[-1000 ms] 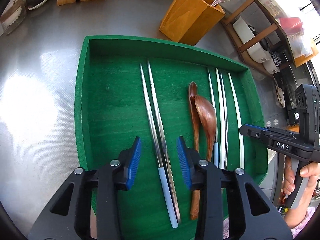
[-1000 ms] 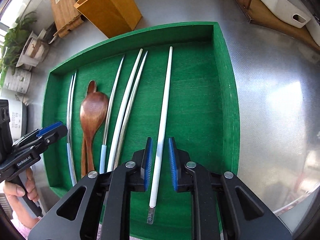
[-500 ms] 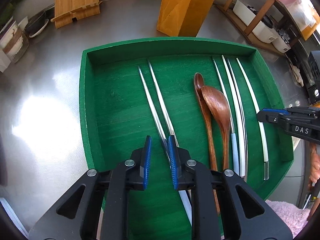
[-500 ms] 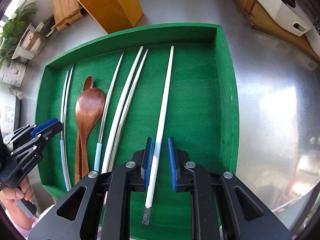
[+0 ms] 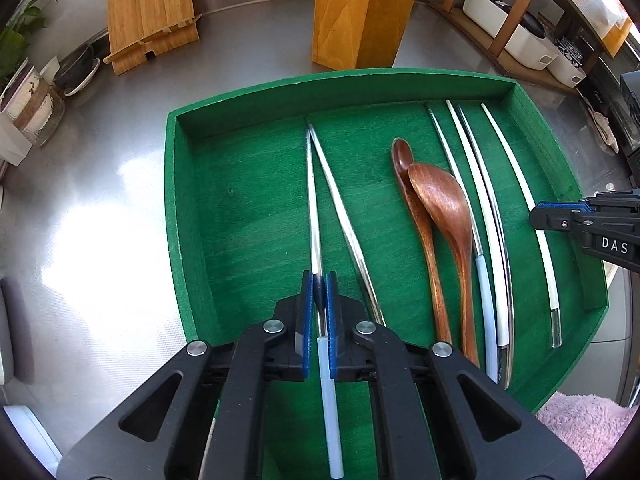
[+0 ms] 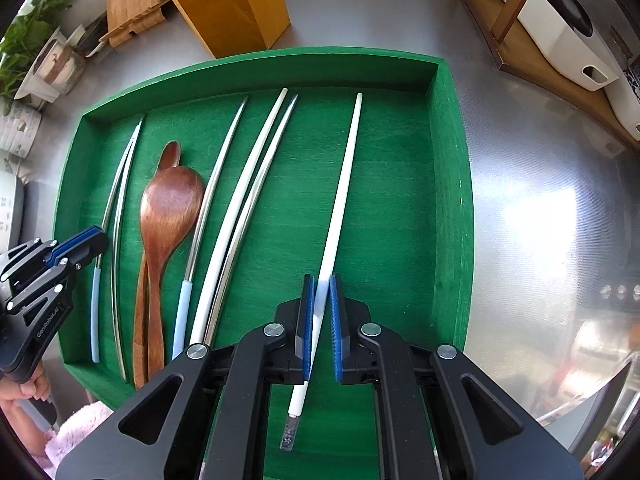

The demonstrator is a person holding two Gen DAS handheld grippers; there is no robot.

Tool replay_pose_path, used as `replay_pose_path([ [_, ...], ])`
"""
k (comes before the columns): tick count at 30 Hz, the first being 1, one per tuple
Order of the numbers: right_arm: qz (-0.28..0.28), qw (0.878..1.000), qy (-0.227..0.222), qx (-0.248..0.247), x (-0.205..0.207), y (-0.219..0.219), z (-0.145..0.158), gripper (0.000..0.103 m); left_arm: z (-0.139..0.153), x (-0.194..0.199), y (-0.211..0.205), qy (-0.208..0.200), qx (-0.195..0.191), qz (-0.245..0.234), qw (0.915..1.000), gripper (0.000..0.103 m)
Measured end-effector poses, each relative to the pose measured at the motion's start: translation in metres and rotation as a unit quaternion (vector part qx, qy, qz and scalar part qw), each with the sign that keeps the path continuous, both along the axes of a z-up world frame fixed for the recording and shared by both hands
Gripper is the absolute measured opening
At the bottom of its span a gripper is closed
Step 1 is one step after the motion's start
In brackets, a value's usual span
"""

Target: Organize utensils

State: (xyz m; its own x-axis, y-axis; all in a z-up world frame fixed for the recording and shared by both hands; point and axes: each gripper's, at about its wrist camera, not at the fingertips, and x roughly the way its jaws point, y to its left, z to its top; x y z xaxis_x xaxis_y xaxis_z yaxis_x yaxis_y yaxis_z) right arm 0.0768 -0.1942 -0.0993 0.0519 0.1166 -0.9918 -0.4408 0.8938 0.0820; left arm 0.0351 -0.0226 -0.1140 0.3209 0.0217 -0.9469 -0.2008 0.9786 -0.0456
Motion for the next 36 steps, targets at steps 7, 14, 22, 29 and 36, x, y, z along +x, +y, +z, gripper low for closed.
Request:
replay_pose_path([
  [7,-0.006,0.999,0.022,0.035,0.001,-0.007,0.005,0.006,0.002,-0.001,0.007,0.002,-0.027,0.015,0.9995,0.004],
  [14,-0.003,0.996,-0.003,0.090,0.002,-0.020,0.032,0.006,0.035,-0.013,0.017,-0.053,-0.043,0.025,0.9974,0.004],
  [22,0.013,0.980,-0.113,0.165,0.009,-0.019,0.076,0.006,0.086,-0.016,0.019,-0.188,-0.011,0.031,0.9817,0.004],
  [29,0.007,0.945,-0.239,0.223,0.027,-0.012,0.114,0.006,0.126,0.000,0.021,-0.304,0.017,0.050,0.9513,0.004],
  [36,-0.021,0.904,-0.314,0.289,0.061,-0.010,0.144,0.006,0.146,0.036,0.043,-0.375,-0.011,0.077,0.9238,0.004],
])
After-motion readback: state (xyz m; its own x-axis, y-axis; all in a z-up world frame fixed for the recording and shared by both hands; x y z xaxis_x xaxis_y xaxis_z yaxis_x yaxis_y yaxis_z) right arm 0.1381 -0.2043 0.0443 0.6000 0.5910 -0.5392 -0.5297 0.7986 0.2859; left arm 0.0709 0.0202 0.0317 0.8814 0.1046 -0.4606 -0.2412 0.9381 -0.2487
